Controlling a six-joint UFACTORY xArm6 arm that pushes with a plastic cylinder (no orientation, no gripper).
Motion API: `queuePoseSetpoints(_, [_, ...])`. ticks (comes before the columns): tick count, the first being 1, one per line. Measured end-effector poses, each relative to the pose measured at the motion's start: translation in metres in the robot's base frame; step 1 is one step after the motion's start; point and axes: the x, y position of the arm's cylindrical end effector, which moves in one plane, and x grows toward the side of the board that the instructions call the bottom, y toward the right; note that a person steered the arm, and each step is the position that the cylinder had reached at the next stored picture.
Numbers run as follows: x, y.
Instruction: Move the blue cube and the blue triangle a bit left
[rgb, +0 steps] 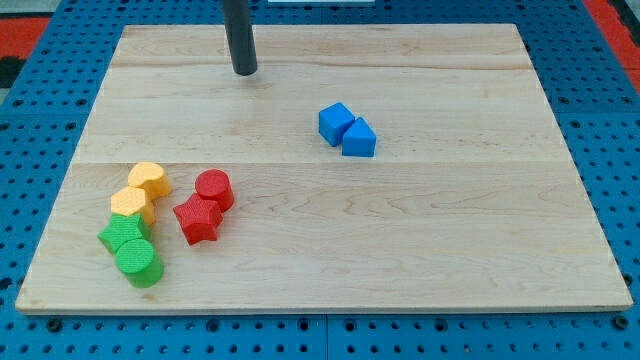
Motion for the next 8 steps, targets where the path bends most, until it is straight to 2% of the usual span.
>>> queuePoseSetpoints(3, [-0.011, 0.116])
queuePoseSetpoints(4, [-0.002, 0.125])
queuePoseSetpoints(5, [0.018, 0.163])
queuePoseSetpoints(8, [0.115, 0.147])
